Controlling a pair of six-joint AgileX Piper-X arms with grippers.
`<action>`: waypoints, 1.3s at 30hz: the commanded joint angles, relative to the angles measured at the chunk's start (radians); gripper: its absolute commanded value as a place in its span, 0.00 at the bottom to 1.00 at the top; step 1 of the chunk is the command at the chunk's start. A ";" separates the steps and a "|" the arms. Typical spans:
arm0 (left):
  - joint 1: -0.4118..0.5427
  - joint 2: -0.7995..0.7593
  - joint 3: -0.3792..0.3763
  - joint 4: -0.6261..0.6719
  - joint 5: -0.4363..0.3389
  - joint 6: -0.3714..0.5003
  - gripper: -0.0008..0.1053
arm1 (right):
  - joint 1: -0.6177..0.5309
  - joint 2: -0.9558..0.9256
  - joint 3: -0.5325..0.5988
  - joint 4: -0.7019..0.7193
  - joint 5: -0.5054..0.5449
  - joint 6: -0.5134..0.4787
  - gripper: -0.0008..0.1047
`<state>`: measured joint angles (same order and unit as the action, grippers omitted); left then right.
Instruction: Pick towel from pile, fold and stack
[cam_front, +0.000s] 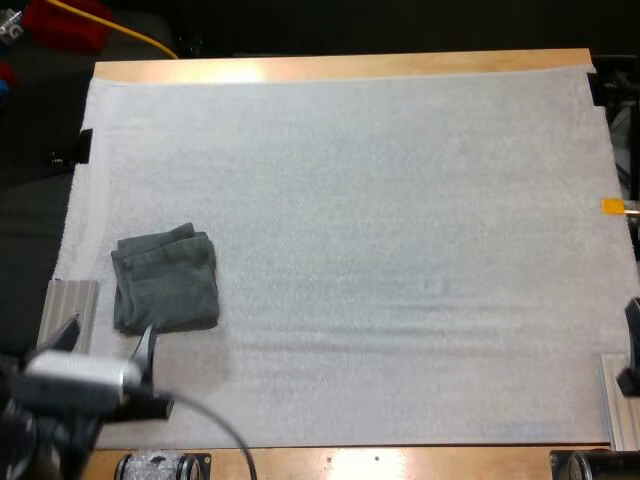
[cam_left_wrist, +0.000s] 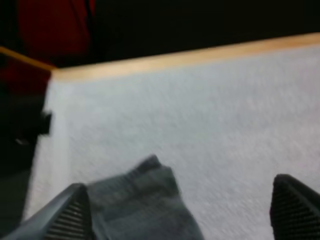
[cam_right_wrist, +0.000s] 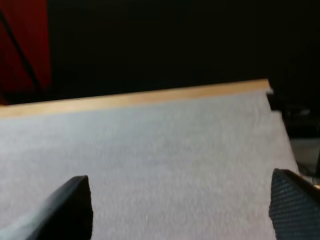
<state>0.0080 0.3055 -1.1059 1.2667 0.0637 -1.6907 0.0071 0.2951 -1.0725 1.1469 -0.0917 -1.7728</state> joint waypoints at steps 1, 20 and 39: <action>-0.005 -0.033 -0.005 -0.015 -0.015 0.010 0.68 | -0.004 -0.018 -0.010 -0.005 -0.002 -0.012 0.68; -0.005 -0.430 0.104 0.206 -0.001 0.062 0.68 | -0.004 -0.319 0.012 0.073 -0.002 0.005 0.68; -0.005 -0.460 0.159 0.197 0.001 0.089 0.68 | -0.004 -0.352 0.174 0.006 0.001 0.031 0.68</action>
<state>0.0080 -0.0160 -0.9478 1.4818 0.0642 -1.6036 0.0071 -0.0168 -0.8962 1.1691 -0.0917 -1.7333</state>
